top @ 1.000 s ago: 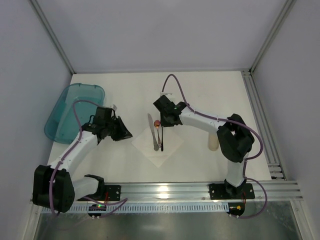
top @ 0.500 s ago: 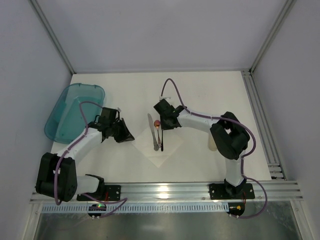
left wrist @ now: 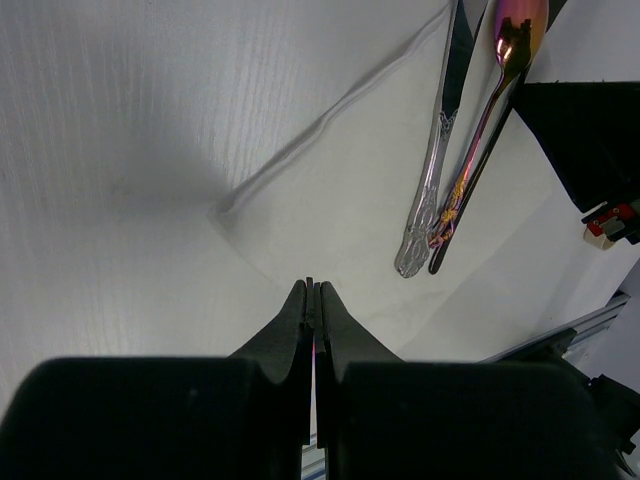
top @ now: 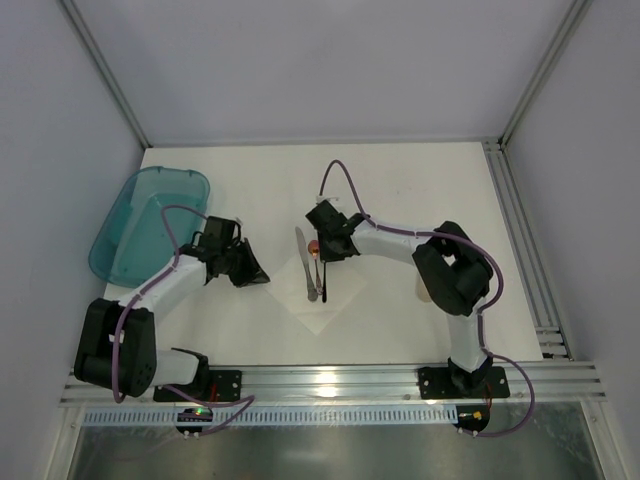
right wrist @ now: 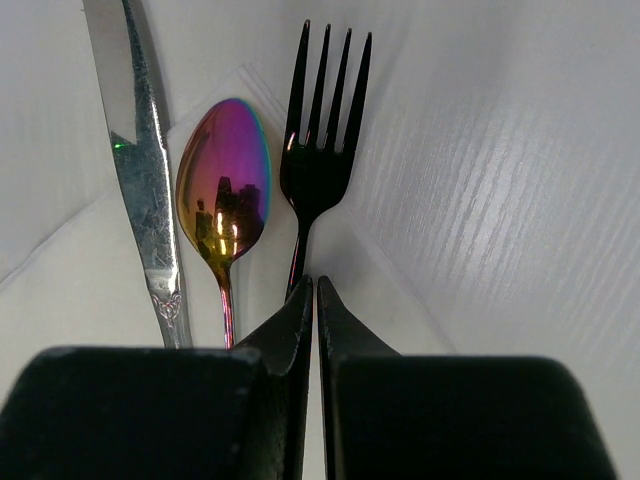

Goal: Place the utensils on the paper napkin and roll it up

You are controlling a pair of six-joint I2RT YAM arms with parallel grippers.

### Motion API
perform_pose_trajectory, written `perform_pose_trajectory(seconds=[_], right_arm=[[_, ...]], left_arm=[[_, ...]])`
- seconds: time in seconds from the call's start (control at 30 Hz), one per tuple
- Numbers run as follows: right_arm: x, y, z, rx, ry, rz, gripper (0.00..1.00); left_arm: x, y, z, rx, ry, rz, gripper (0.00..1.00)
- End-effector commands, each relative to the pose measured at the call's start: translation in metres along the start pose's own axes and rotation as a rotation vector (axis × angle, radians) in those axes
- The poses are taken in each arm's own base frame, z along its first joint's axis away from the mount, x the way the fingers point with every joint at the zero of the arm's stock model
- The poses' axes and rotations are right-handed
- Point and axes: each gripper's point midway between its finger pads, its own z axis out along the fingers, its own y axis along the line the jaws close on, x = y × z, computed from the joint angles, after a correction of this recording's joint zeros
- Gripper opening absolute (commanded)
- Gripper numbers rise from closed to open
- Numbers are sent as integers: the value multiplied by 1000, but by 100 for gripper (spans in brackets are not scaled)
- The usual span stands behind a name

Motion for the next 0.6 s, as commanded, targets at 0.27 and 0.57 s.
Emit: perform_pose_trajectory(seconds=[0.27, 0.57], right_arm=[[-7, 21, -4, -56, -32, 10, 4], [-3, 24, -3, -71, -28, 12, 4]], left_arm=[[-3, 0, 4, 9, -25, -6, 0], [0, 3, 7, -3, -15, -9, 0]])
